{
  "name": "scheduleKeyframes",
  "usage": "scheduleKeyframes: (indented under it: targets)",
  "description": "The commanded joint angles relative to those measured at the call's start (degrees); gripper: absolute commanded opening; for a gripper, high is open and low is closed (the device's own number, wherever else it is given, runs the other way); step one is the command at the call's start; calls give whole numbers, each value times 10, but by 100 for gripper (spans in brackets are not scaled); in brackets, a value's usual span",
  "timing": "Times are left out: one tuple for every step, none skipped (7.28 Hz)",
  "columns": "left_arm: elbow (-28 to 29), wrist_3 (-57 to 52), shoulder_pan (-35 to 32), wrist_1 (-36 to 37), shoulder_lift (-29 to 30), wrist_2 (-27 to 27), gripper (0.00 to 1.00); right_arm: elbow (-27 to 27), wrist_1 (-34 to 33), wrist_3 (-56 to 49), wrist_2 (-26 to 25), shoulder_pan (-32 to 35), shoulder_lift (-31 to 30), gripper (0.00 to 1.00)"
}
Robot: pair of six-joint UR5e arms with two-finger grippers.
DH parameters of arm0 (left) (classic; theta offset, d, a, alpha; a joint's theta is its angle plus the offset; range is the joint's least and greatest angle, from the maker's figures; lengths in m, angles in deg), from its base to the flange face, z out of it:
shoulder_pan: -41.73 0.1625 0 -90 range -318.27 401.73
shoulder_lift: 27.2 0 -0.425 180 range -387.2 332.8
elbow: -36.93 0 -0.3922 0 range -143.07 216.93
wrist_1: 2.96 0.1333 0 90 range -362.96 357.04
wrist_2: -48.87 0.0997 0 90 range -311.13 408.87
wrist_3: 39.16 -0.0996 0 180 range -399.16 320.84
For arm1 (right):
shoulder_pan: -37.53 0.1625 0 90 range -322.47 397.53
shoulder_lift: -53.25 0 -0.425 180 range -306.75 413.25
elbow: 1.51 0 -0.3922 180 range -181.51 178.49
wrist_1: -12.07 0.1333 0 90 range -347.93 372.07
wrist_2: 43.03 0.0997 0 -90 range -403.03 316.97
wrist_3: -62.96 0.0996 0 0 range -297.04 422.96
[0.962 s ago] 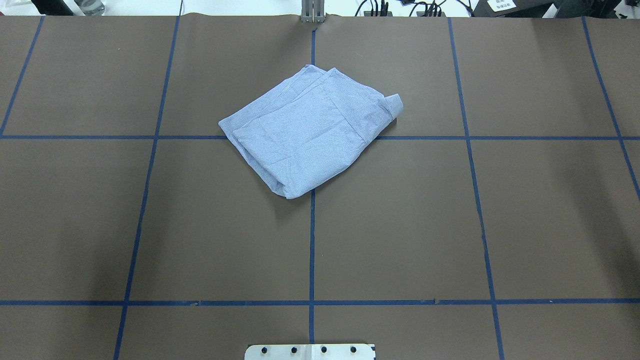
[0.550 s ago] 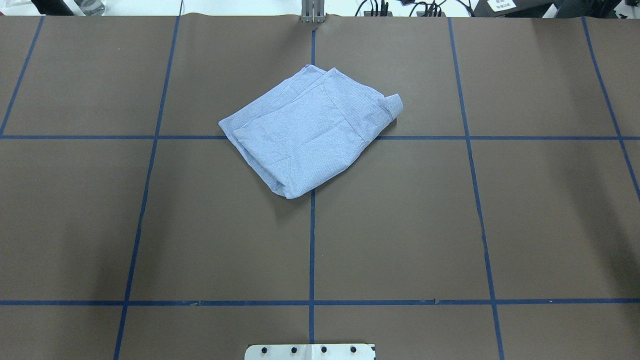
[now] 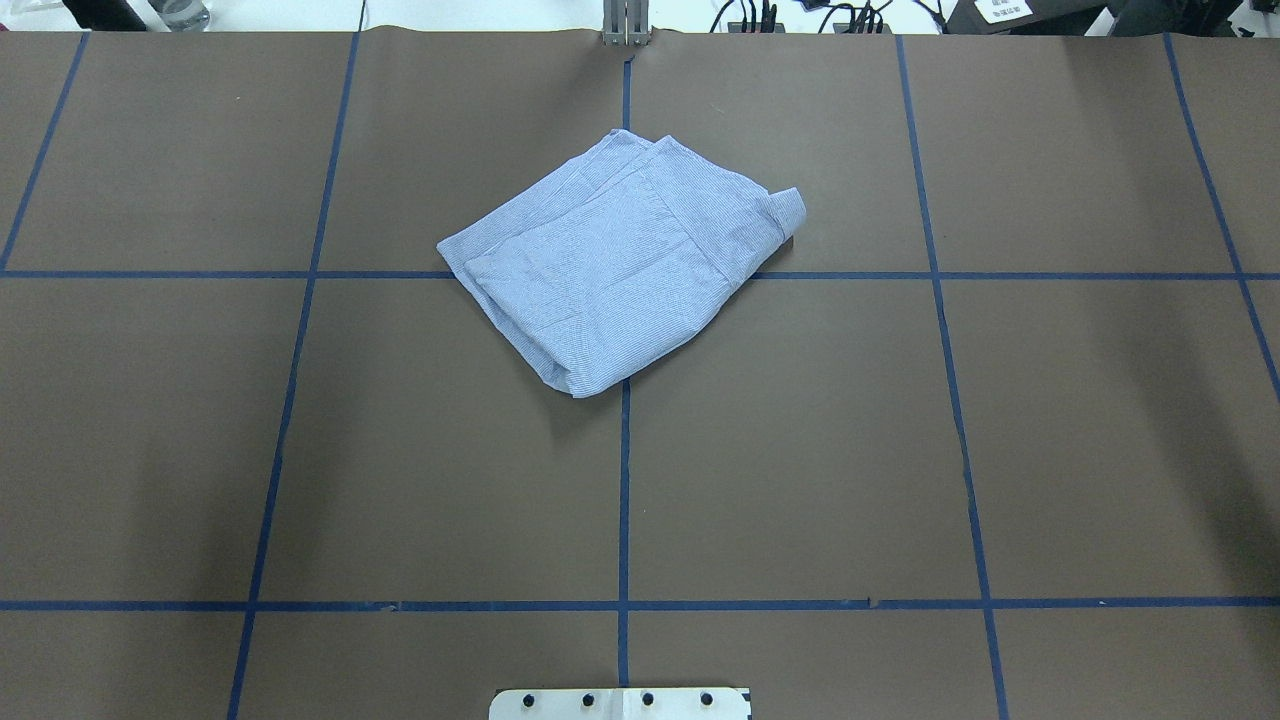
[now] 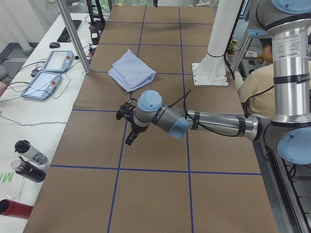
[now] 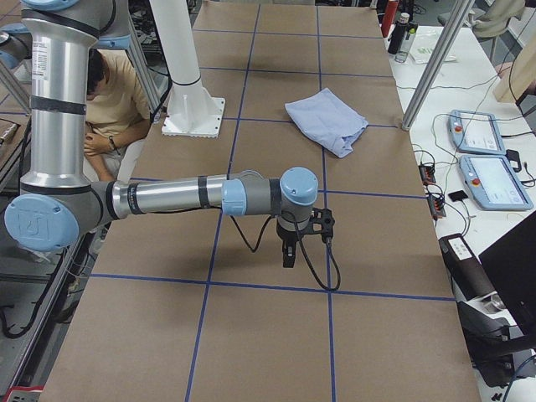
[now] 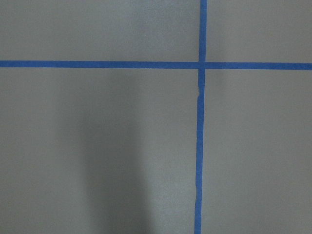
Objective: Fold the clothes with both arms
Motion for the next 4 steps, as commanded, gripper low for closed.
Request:
scheduleKeyframes:
  targets:
    - [-3,1,0,0,-2,-16,99,1,0,2,-1,-1,0,100]
    - [-4,1,-1,1,-2,-16,99,1,0,1,1,-1,0,100]
    - [-5,1,-1,1,-3,-16,99,-1,0,1,1,-1,0,100]
    - [-23,1,-1,3,-6,-23,99,-2,1,1,-1,-1,3,100]
